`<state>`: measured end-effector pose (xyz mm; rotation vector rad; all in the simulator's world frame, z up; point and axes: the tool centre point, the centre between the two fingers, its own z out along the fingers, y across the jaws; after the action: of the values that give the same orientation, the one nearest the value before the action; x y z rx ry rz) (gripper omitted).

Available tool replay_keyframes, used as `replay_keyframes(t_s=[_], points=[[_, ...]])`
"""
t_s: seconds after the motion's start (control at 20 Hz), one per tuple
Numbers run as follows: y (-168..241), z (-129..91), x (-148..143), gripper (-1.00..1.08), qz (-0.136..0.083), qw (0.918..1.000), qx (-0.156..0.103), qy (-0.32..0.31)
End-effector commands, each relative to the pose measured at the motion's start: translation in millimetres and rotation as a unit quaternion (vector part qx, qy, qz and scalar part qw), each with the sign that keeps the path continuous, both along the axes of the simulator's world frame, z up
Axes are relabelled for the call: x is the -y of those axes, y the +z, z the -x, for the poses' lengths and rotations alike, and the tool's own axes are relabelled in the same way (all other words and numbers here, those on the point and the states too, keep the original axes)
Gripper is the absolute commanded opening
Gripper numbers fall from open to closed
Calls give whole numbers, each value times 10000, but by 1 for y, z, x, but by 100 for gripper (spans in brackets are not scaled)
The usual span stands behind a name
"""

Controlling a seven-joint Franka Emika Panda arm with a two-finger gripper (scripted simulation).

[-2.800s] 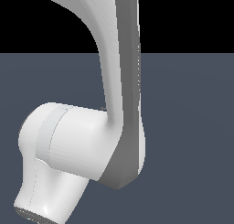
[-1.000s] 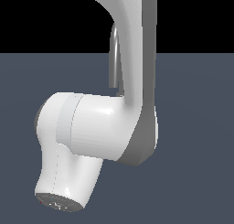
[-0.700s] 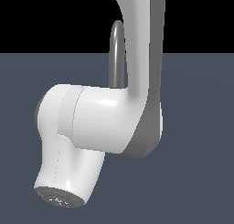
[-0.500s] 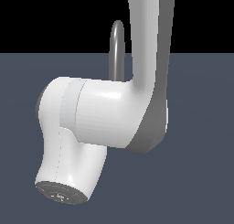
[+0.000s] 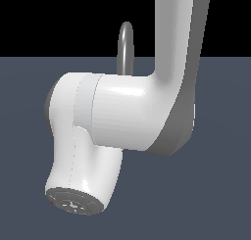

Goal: Turn on the faucet by rotating a designated handle.

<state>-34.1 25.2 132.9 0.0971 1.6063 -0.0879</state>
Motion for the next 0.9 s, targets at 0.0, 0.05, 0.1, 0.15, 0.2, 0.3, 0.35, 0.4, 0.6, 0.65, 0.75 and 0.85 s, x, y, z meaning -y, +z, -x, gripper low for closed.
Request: replay_keyframes(t_s=[0.0,0.05,0.1,0.15,0.2,0.3,0.35,0.4,0.6,0.65,0.75,0.85], points=[[13,1,14,-100,14,9999,93,-68],[16,1,17,-100,15,9999,105,-67],[18,2,20,-100,16,9999,117,-66],[21,2,24,-100,16,9999,130,-65],[24,2,27,-100,17,9999,141,-64],[29,3,33,-100,18,9998,165,-61],[32,4,36,-100,19,9998,178,-60],[32,4,36,-100,19,9998,178,-60],[16,5,29,-100,-72,9999,68,-124],[16,5,32,-100,-65,9999,77,-119],[15,6,40,-100,-52,9999,94,-109],[15,7,47,-100,-38,9999,112,-99]])
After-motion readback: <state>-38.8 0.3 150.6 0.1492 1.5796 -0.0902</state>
